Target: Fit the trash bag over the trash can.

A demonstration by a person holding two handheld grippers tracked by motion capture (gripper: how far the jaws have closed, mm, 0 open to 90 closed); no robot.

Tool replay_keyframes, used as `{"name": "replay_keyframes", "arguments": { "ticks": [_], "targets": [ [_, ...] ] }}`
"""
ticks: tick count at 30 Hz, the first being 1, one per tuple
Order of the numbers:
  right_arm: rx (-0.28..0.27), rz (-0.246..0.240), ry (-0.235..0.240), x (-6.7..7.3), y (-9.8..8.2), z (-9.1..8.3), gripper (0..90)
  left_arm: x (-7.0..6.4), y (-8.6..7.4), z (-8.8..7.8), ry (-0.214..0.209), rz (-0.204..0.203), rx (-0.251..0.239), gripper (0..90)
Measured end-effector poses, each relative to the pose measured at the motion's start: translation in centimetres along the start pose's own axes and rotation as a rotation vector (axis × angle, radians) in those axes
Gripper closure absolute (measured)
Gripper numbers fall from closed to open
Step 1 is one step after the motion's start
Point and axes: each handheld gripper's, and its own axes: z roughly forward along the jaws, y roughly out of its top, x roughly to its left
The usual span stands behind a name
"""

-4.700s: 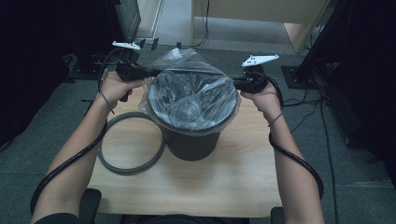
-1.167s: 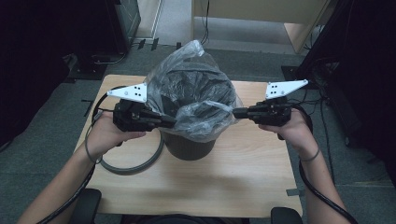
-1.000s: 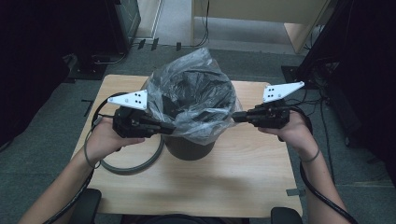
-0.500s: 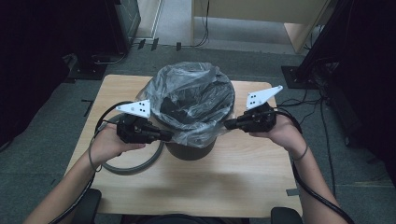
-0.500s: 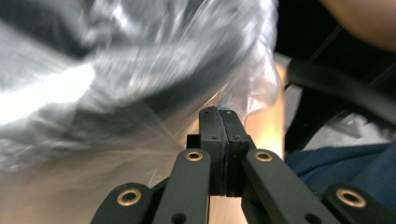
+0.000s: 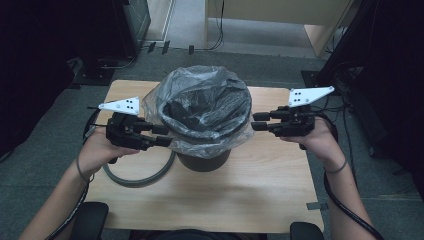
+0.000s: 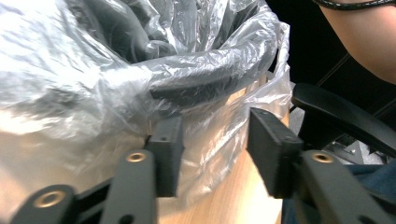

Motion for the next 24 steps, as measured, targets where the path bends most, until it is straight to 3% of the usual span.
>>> {"name": "replay_keyframes", "arguments": {
  "ticks": [3, 5, 8, 10, 14, 20, 24],
  "targets": [
    [-0.044, 0.001, -0.023, -0.2, 0.0, -0.6, 61.4, 0.0, -0.2, -1.2, 0.042, 0.014, -0.005, 50.6],
    [-0.066, -0.008, -0.060, -0.5, 0.0, -0.8, 60.2, 0.2, -0.3, -1.9, 0.058, 0.008, -0.024, 50.4],
    [-0.088, -0.005, -0.100, -1.1, 0.0, -0.6, 60.3, 1.1, 0.0, -3.0, 0.115, -0.013, -0.070, 50.4],
    [-0.101, 0.007, -0.120, -1.5, 0.1, -0.3, 60.6, 1.5, 0.2, -3.1, 0.179, -0.009, -0.075, 48.7],
    [-0.126, 0.039, -0.153, -2.8, 0.6, 0.5, 60.4, 2.7, 0.8, -2.7, 0.236, -0.007, -0.082, 46.8],
    [-0.128, 0.075, -0.184, -4.3, 0.7, 1.7, 59.7, 4.1, 0.1, -2.2, 0.239, -0.032, -0.068, 47.5],
    [-0.132, 0.069, -0.210, -4.7, 1.0, 2.0, 60.0, 4.8, -0.1, -2.3, 0.237, -0.026, -0.064, 50.1]
  ]
}}
